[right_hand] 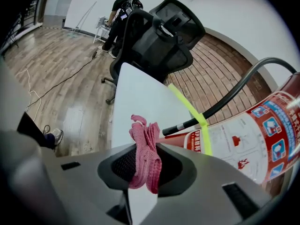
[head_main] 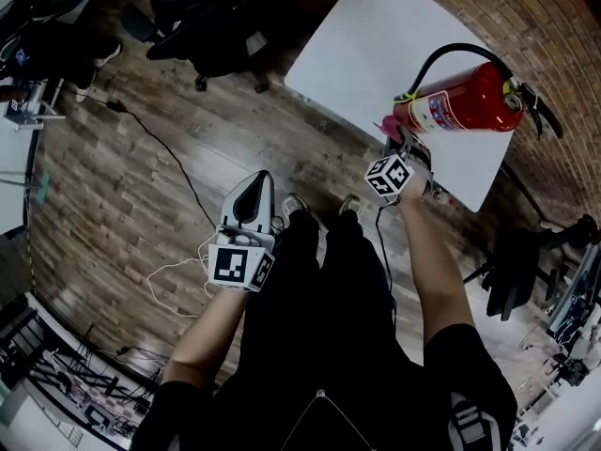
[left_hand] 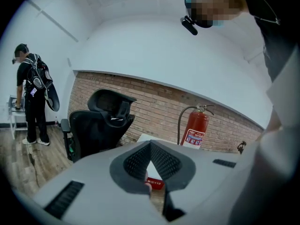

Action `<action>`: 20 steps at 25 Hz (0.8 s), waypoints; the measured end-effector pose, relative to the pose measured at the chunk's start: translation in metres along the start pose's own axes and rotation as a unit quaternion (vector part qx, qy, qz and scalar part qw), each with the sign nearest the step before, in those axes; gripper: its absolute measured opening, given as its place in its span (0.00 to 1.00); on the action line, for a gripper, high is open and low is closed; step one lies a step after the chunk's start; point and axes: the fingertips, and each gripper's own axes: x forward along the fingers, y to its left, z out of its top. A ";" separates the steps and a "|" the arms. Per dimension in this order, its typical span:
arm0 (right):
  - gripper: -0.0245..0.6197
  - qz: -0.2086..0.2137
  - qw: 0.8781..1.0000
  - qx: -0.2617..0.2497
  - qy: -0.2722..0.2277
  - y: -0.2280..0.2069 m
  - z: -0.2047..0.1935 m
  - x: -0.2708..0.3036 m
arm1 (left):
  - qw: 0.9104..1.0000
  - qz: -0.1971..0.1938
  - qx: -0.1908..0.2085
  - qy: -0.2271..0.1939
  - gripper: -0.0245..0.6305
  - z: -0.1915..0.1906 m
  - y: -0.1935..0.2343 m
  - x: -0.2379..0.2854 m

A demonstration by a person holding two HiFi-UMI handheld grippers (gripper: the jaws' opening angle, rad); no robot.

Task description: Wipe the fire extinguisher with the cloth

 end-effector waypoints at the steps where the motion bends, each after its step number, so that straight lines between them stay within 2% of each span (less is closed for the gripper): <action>1: 0.21 0.003 1.000 -0.002 0.004 0.005 -0.001 0.005 | 1.000 0.004 -0.001 0.003 0.08 -0.003 0.004 -0.002; 5: 0.21 0.011 1.000 -0.005 0.017 0.019 -0.007 0.019 | 1.000 0.013 -0.002 0.011 0.08 -0.011 0.014 -0.007; 10: 0.21 0.001 1.000 -0.006 0.031 0.022 -0.011 0.027 | 1.000 0.019 -0.002 0.015 0.08 -0.016 0.022 -0.014; 16: 0.21 -0.032 0.999 -0.006 0.038 0.006 -0.019 0.026 | 1.000 0.024 -0.005 0.017 0.08 -0.020 0.027 -0.019; 20: 0.21 -0.039 0.998 -0.010 0.039 -0.001 -0.018 0.018 | 1.000 0.022 -0.006 0.017 0.08 -0.020 0.025 -0.020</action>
